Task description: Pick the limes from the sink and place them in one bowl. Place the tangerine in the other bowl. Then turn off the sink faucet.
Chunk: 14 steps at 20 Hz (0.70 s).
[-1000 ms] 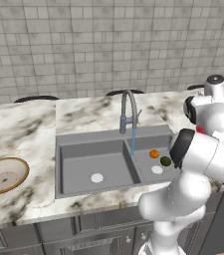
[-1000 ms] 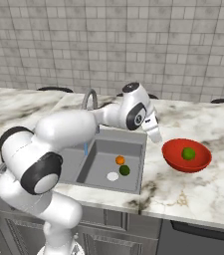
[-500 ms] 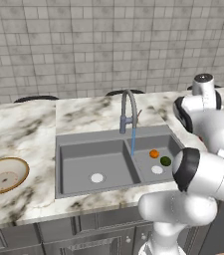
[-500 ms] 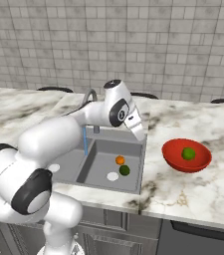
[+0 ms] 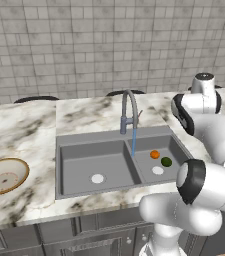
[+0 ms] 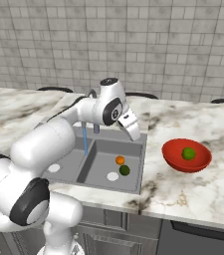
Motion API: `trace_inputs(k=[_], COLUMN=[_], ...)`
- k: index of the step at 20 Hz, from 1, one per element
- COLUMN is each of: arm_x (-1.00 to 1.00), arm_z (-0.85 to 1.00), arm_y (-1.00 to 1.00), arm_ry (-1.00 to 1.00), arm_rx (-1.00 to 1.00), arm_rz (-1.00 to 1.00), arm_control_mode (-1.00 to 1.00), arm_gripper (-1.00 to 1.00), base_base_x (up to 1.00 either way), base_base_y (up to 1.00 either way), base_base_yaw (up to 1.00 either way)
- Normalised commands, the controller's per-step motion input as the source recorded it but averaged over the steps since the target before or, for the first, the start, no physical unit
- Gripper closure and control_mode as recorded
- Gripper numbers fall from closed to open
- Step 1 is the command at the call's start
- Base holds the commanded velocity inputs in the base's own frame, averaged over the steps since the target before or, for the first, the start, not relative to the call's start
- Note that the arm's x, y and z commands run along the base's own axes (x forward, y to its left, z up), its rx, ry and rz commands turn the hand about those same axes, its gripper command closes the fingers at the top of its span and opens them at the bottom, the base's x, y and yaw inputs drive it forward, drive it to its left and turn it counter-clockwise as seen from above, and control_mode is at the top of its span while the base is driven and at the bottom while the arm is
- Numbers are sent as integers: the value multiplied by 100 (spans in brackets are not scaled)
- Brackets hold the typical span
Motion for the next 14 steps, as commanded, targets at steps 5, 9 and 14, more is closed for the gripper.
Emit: trace_inputs(k=[5, 9, 14], arm_x=[-15, -22, -14], arm_z=[-12, -27, -38], arm_y=[35, 26, 24], arm_ry=[1, 0, 0], arm_rx=[1, 0, 2], arm_rz=[8, 7, 6], arm_control_mode=[-100, -100, -100], arm_gripper=[-100, -100, -100], base_base_x=[0, 0, 0], base_base_y=[0, 0, 0], base_base_yaw=[0, 0, 0])
